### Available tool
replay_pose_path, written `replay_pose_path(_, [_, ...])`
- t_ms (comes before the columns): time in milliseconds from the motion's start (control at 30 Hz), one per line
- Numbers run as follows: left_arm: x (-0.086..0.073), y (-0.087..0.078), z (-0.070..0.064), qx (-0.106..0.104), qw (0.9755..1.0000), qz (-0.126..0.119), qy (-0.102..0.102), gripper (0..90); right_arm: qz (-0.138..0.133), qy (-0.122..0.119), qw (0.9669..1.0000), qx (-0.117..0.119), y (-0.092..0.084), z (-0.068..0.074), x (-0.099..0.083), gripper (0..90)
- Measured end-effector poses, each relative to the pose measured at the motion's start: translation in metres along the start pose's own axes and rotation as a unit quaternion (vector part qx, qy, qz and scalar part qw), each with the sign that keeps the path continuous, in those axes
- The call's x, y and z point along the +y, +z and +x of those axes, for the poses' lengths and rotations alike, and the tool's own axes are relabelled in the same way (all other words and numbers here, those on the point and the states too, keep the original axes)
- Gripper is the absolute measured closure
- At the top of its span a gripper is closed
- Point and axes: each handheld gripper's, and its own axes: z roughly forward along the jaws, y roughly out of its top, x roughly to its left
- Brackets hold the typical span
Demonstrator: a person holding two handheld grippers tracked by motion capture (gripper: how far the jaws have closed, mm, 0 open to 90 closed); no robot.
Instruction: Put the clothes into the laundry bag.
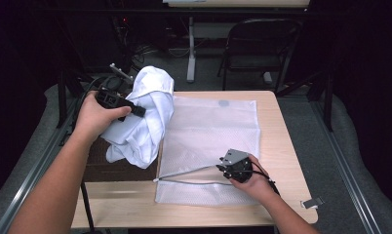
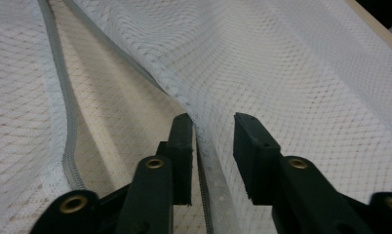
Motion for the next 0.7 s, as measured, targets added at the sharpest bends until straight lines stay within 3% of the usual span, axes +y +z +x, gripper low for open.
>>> replay_pose_path(367, [0.000, 0.007, -0.009, -0.007, 0.9999, 0.003, 0.011, 61.1, -0.001, 0.002, 0.9996, 0.028, -0.002, -0.008, 0.004, 87.0])
replay_pose_path(700, [-0.001, 0.010, -0.017, -0.015, 0.9994, 0.003, 0.029, 61.2, -0.007, 0.008, 0.9995, 0.030, -0.005, -0.016, 0.010, 88.2])
